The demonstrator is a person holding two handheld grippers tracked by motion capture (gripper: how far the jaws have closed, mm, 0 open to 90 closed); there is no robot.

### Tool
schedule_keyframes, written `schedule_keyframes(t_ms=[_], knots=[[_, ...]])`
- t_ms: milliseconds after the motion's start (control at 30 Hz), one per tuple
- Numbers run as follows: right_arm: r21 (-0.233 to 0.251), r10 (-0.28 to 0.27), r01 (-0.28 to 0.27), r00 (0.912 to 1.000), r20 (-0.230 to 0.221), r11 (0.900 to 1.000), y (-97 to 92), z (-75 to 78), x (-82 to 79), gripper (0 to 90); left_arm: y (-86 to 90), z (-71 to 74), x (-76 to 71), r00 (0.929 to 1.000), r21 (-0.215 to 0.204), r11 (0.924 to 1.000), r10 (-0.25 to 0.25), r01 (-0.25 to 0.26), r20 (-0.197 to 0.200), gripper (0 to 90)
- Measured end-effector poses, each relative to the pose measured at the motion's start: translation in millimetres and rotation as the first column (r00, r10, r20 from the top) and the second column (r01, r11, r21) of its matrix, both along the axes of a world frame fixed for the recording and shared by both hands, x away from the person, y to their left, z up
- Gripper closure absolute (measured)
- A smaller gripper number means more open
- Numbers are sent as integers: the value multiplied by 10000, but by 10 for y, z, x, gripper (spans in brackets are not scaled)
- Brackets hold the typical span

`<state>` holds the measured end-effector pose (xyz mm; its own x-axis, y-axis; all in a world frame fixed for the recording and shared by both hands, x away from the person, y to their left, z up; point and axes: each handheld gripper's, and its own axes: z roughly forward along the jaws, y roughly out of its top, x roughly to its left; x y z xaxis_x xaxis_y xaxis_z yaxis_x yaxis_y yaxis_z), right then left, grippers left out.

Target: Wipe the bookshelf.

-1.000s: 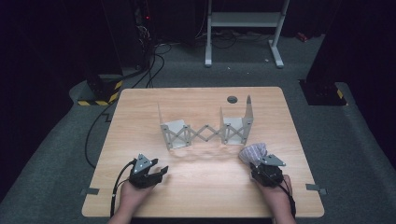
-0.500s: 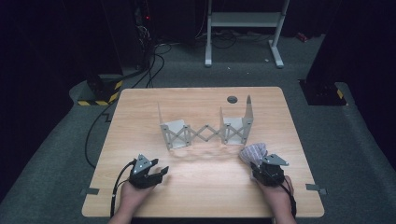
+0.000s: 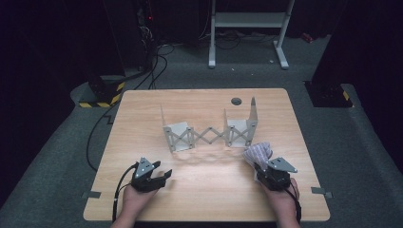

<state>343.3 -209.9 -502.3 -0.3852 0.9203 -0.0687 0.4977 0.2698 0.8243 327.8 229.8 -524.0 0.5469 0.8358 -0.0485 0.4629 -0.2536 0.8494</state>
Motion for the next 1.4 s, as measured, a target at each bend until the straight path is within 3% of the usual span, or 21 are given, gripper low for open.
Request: schedule_keyframes(t_ms=[300,500,567,667,800,933,1000,1233,1333,1400], knots=[[55,258,-260,9994,244,9996,145,23,-18,599,6,-4,-1,9999,-79,9999,-84,82,-149,402],[-5,270,-270,9992,299,9996,248,-9,84,597,-4,-11,-8,9998,4,9999,-137,137,-137,394],[-236,91,-82,9993,366,9997,274,-16,155,597,-15,-25,-6,9997,-1,9999,-171,171,-184,397],[-777,-106,108,9999,24,9969,318,-67,297,596,-31,-37,9,9991,71,9995,-307,309,-280,400],[-860,-326,278,9980,-550,9959,335,-130,428,597,-42,-34,5,9989,66,9991,-422,423,-221,401],[-774,-383,342,9979,-522,9964,339,-111,466,602,-42,-29,-2,9989,123,9990,-420,422,-208,403],[-717,-456,432,9984,-322,9965,336,-60,456,603,-41,-25,-6,9990,90,9991,-402,404,-211,403],[-338,-518,556,9932,1044,9979,314,307,372,603,-47,-24,-11,9990,113,9992,-380,383,-213,404],[-227,-490,536,9842,1703,9983,326,509,340,603,-47,-23,-10,9991,137,9992,-383,386,-197,404],[-139,-475,519,9737,2227,9986,330,682,313,603,-46,-26,-8,9991,132,9992,-371,374,-217,404]])
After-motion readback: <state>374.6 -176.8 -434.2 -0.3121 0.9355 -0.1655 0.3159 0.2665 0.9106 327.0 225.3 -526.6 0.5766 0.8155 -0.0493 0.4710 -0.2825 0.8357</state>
